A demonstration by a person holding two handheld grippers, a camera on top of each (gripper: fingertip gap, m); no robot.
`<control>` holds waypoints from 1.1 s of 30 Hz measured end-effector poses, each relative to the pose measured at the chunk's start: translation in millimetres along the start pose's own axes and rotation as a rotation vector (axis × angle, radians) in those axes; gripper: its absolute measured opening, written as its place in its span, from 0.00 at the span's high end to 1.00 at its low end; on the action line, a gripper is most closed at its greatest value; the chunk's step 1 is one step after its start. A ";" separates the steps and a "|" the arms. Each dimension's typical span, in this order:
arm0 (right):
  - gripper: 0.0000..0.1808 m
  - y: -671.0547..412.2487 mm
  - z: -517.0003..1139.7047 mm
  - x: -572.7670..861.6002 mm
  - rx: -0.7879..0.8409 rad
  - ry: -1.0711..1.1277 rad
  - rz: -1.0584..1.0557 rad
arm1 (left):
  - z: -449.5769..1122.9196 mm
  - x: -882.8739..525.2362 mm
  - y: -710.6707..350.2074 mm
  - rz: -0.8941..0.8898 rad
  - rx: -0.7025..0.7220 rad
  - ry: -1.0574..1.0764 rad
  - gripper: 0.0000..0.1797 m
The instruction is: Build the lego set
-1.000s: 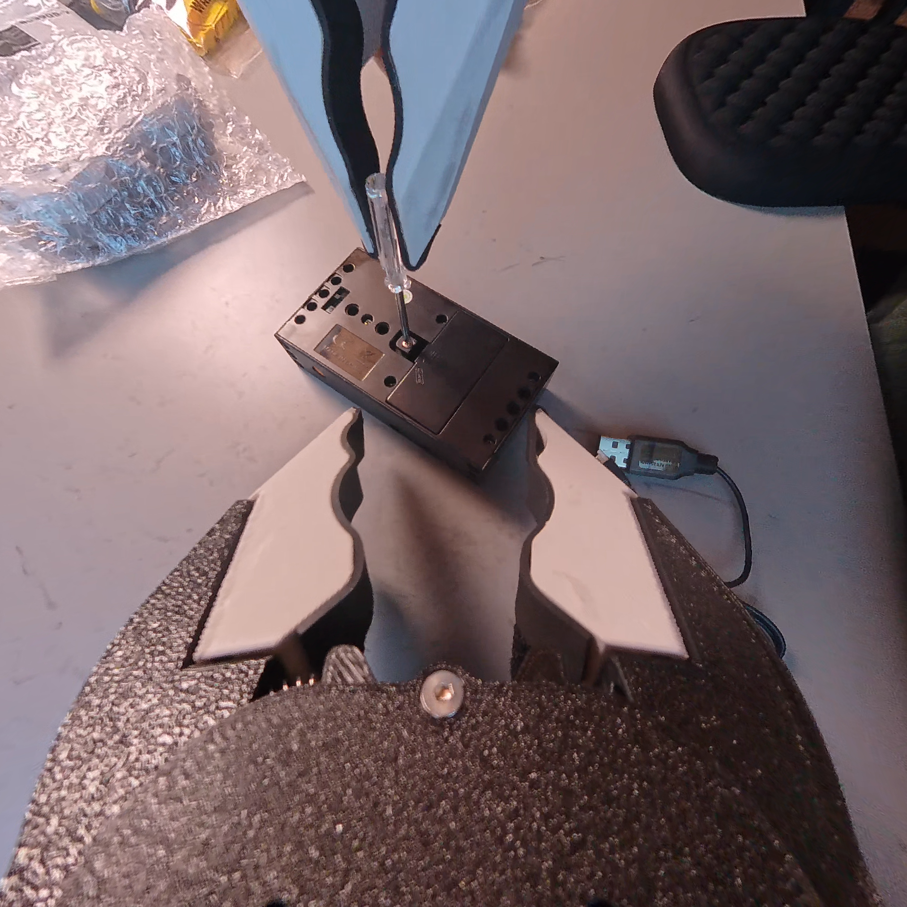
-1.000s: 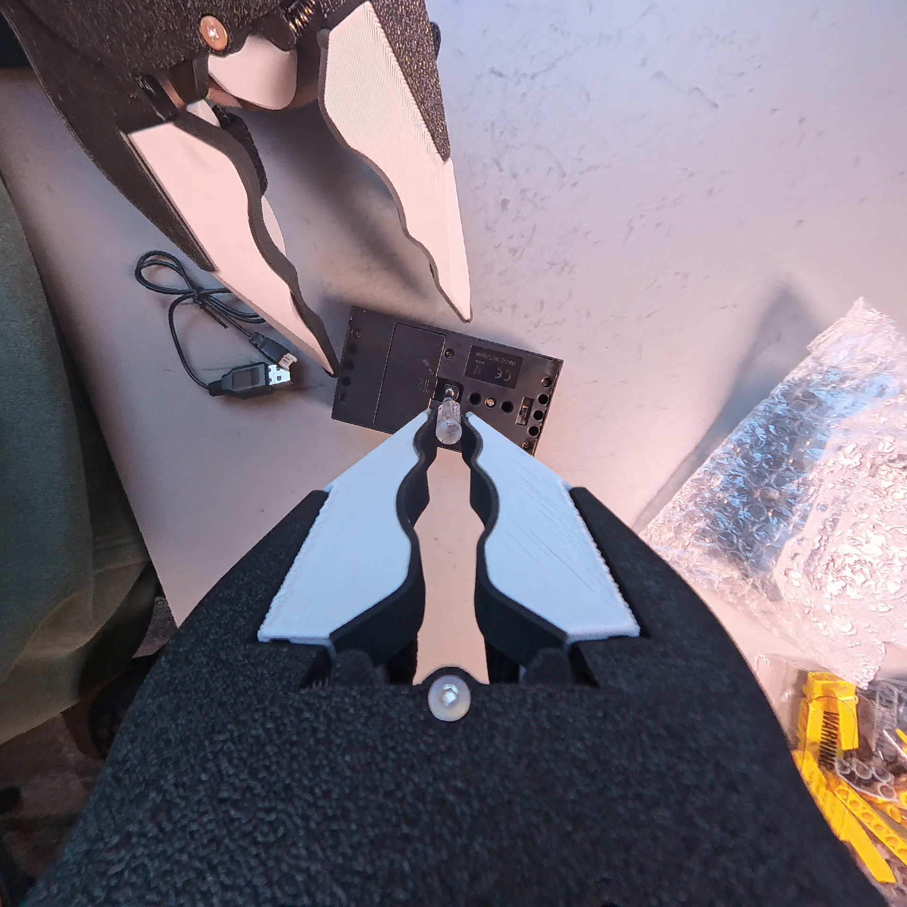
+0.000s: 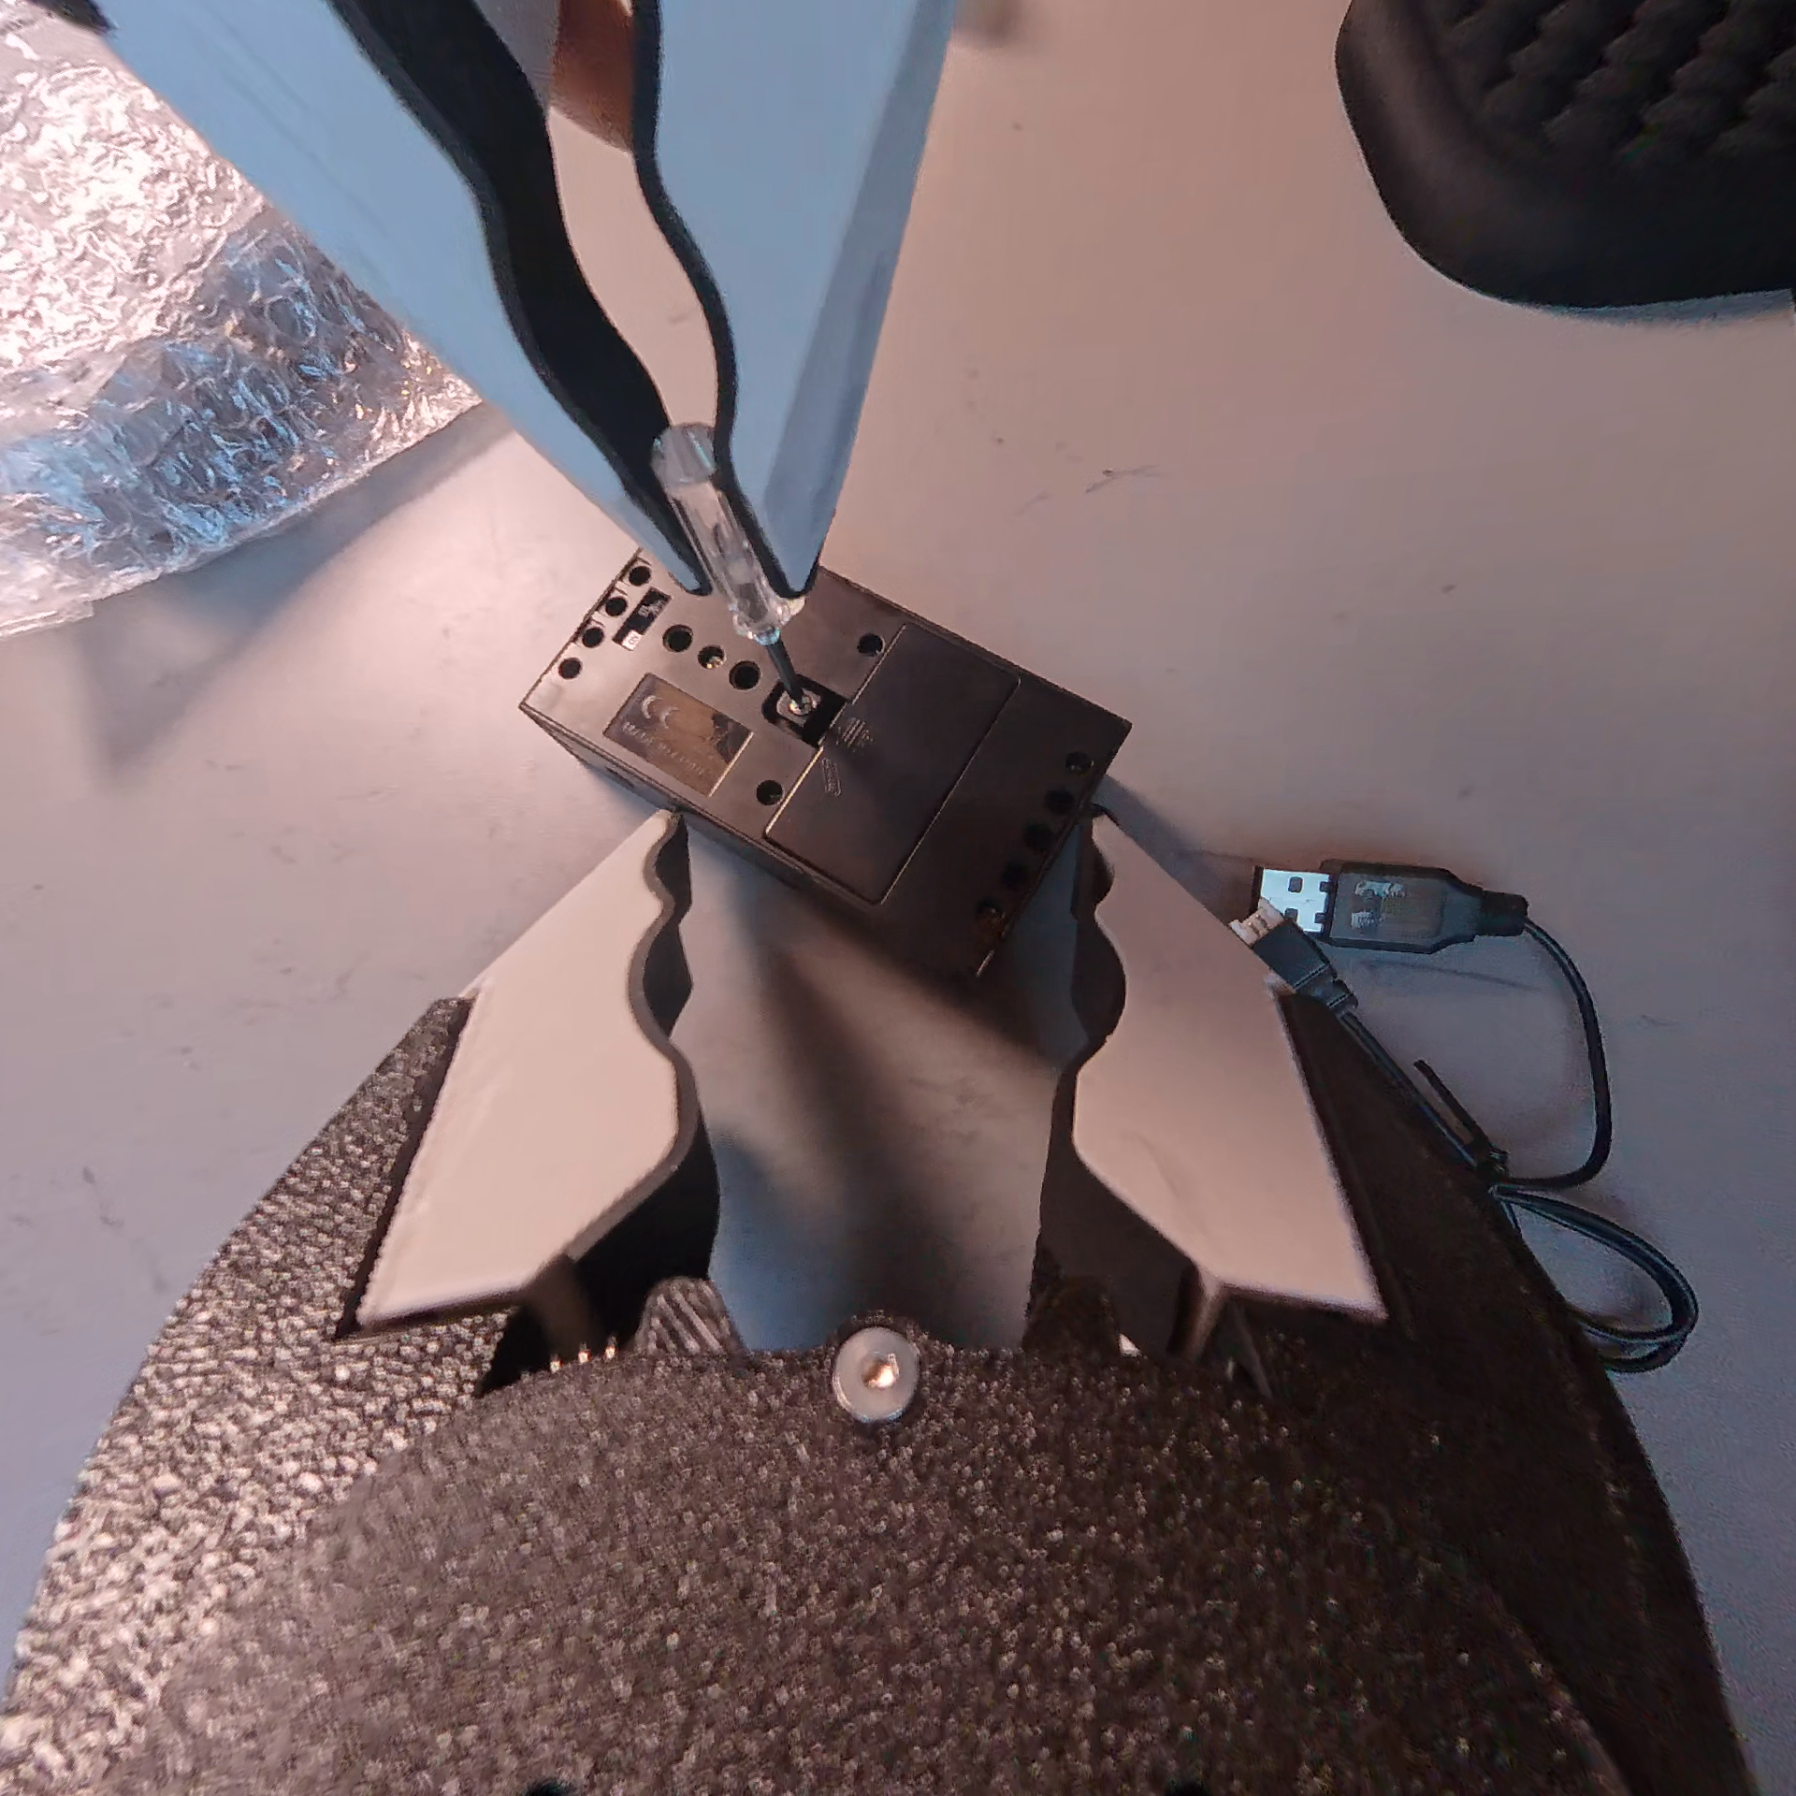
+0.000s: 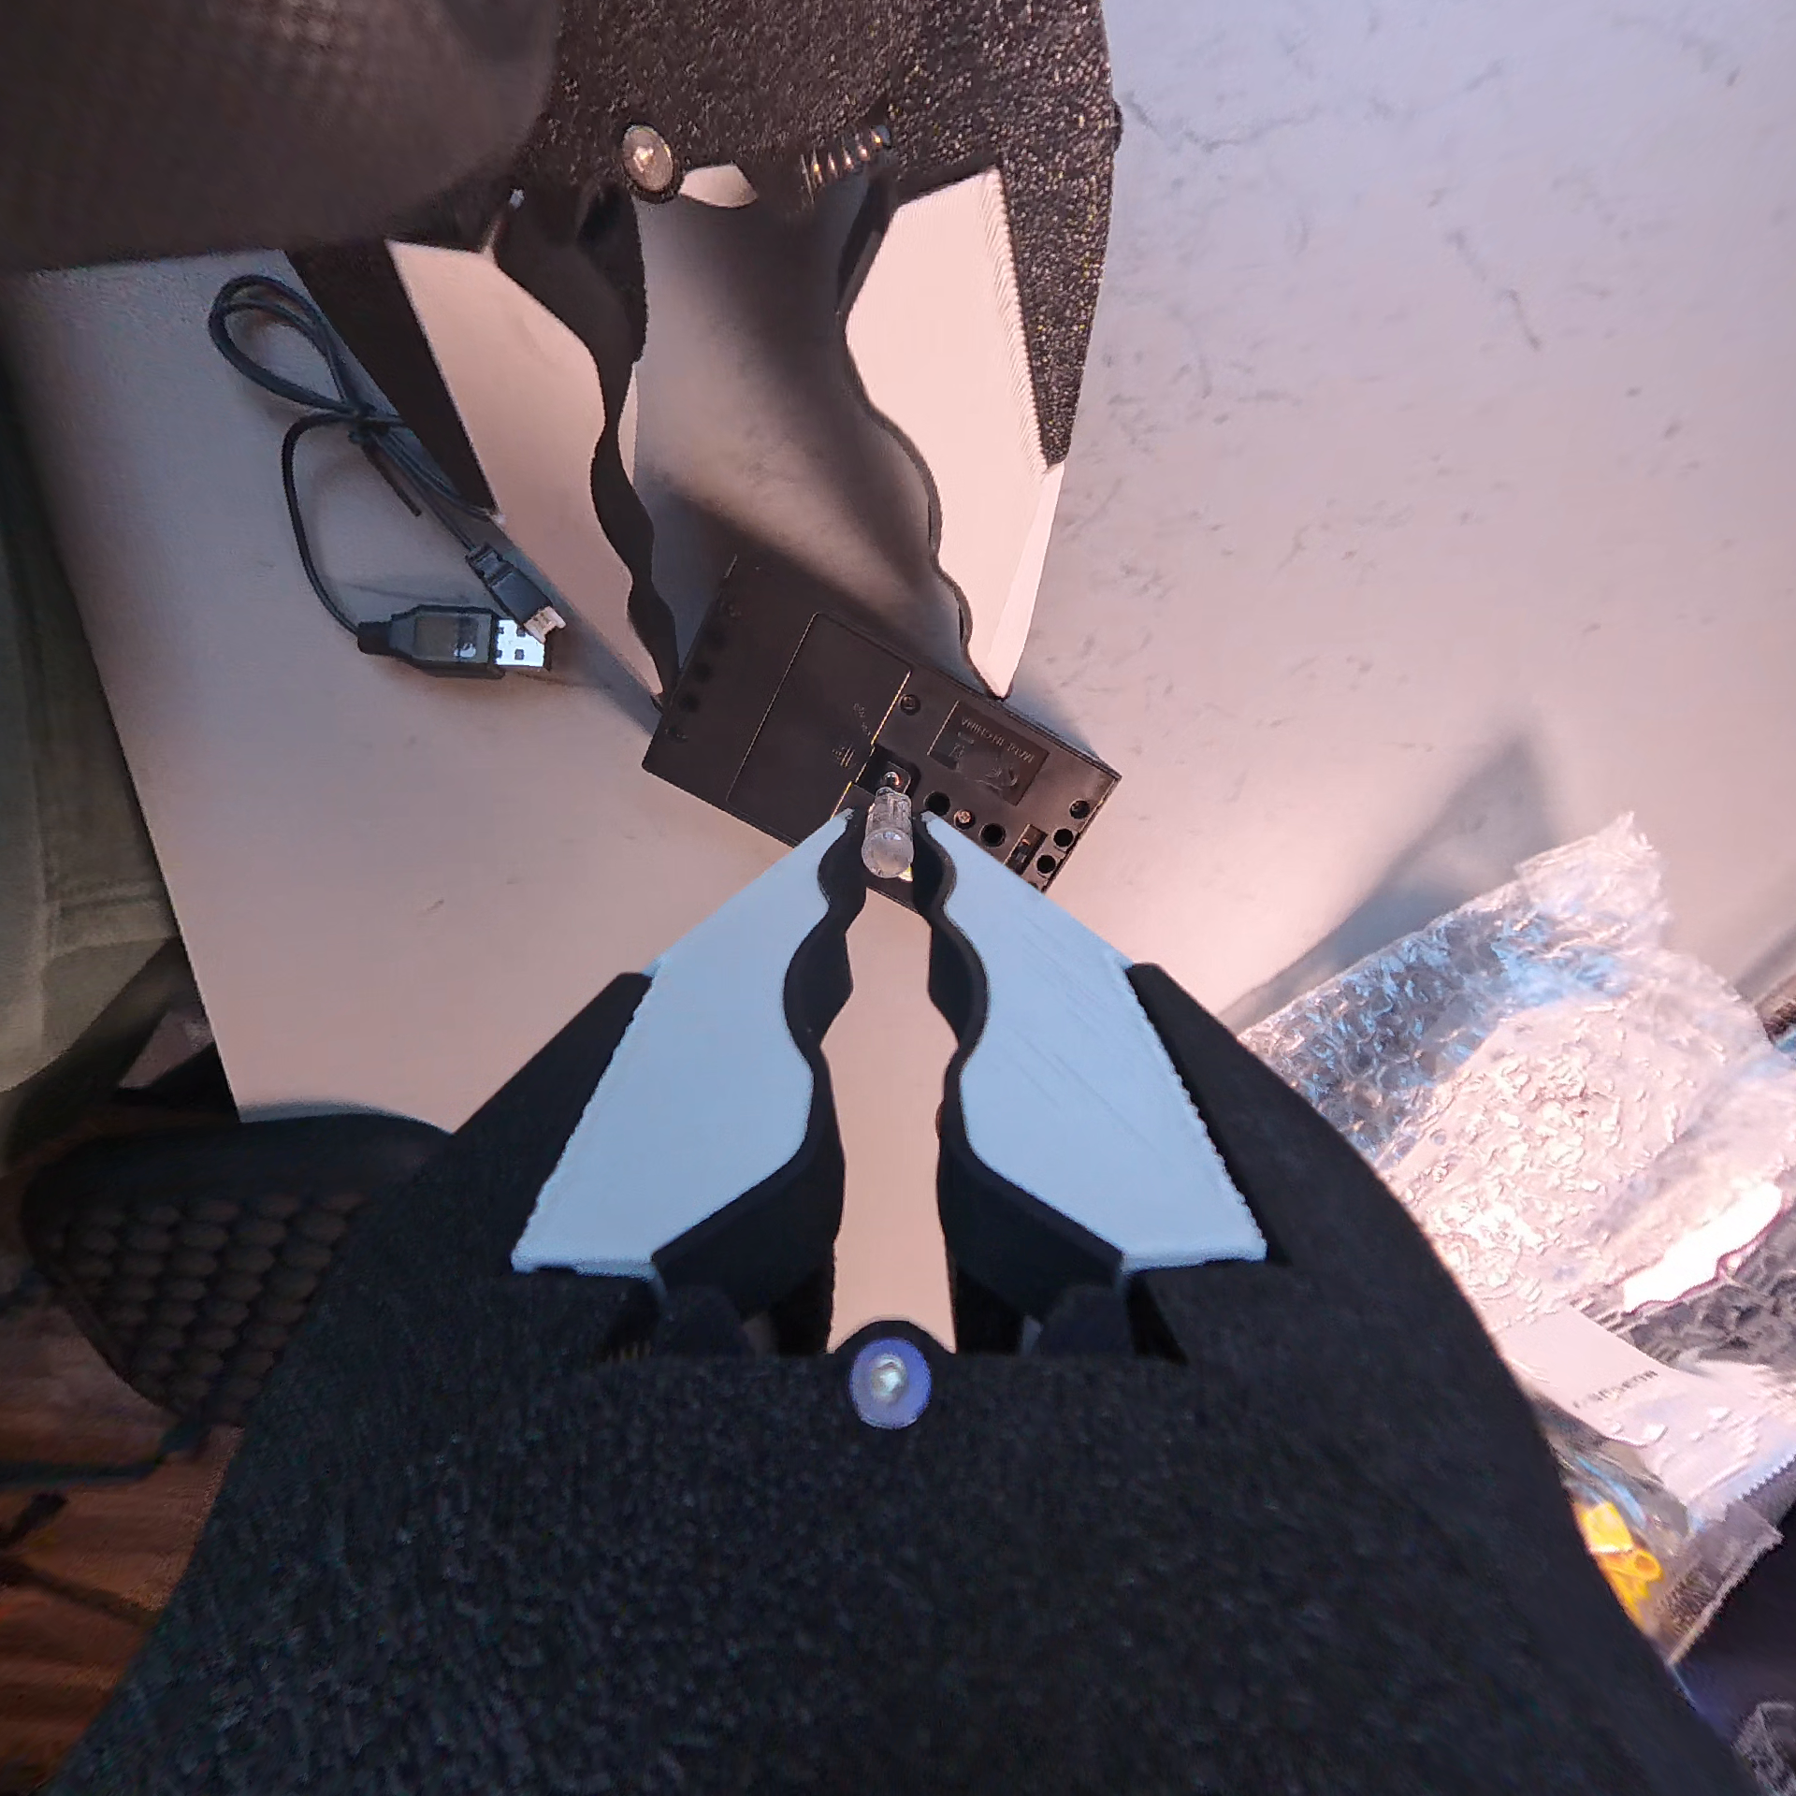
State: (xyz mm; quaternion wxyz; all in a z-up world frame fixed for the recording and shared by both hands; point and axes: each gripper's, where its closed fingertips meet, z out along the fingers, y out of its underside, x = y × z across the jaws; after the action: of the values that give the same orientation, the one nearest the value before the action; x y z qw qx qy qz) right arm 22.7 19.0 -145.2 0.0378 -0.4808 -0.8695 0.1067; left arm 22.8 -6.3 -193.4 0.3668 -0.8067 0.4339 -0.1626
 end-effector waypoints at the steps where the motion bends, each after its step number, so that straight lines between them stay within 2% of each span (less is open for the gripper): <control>1: 0.96 -0.2 0.0 0.0 -0.001 -0.004 0.000 | -0.5 0.2 -0.2 -0.002 0.001 -0.010 0.56; 5: 0.96 -0.3 0.0 0.0 0.006 0.014 0.054 | -6.8 4.8 -12.5 -0.150 0.065 -0.096 0.47; 8: 0.96 -0.3 0.0 0.1 0.025 0.030 0.142 | -1.7 0.9 -16.2 -0.198 0.043 -0.207 0.43; 12: 0.97 -0.5 0.2 0.0 0.031 0.043 0.199 | 8.8 -3.5 -17.1 -0.207 0.019 -0.230 0.50; 21: 0.96 -6.5 2.0 -4.4 0.074 0.011 0.152 | -11.7 3.2 4.7 -0.128 0.016 0.015 0.60; 24: 0.96 -10.8 2.9 -3.6 0.064 0.011 0.116 | -19.2 0.1 10.1 -0.122 0.021 -0.032 0.61; 28: 0.96 -12.9 3.3 -5.2 0.053 0.011 0.028 | -21.6 2.3 11.9 -0.097 0.011 -0.043 0.63; 33: 0.96 -17.5 4.5 -10.6 0.043 -0.016 -0.204 | -25.5 3.6 15.1 -0.051 0.034 0.054 0.64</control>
State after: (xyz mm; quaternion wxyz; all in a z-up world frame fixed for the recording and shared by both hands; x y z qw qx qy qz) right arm 13.1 0.3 -145.3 0.0517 -0.3880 -0.9117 0.1249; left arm 1.3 -26.1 -187.4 0.3642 -0.8064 0.4202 -0.2012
